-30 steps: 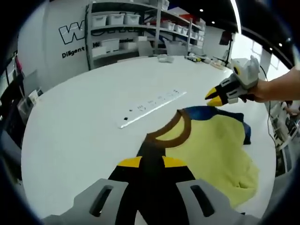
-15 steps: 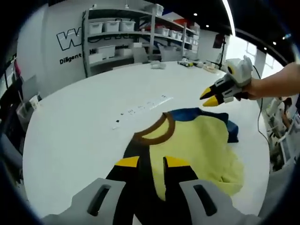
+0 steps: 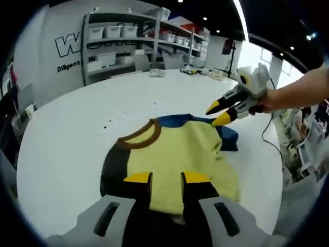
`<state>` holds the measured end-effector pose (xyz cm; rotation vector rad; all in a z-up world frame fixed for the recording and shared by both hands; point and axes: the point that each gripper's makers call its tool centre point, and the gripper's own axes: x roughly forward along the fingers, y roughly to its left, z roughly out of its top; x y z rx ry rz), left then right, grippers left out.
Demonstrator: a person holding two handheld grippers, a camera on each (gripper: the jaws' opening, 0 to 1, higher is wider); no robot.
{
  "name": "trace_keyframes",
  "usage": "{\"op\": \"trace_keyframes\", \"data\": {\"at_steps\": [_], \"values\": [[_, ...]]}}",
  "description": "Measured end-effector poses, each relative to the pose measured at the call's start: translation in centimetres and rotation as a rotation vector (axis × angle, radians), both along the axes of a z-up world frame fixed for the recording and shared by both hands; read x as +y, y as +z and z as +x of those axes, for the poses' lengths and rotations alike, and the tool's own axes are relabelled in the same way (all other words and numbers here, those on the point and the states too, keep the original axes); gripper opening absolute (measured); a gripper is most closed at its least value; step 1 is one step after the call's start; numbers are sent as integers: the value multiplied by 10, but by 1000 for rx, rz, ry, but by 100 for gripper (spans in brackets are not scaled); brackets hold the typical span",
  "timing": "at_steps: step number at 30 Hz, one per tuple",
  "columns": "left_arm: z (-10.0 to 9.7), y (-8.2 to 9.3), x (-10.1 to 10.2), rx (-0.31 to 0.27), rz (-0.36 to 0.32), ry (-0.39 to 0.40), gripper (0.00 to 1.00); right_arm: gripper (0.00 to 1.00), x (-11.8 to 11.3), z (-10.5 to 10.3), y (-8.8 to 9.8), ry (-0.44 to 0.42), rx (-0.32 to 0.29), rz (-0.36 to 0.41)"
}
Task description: Fold the garment on the visible template until the final outline fits inside the template.
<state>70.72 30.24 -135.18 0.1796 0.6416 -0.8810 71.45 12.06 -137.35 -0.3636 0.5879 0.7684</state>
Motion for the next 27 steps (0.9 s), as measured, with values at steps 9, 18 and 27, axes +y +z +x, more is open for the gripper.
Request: {"op": "trace_keyframes", "data": {"at_steps": [9, 18, 27], "values": [[-35, -5, -4, 5, -9, -42, 24, 22, 17, -28, -1, 32, 8, 27], [-69, -13, -10, 12, -12, -73, 25, 24, 34, -61, -15, 77, 39, 42], [-107, -28, -22, 44, -29, -100, 25, 20, 46, -90, -30, 119, 63, 41]]}}
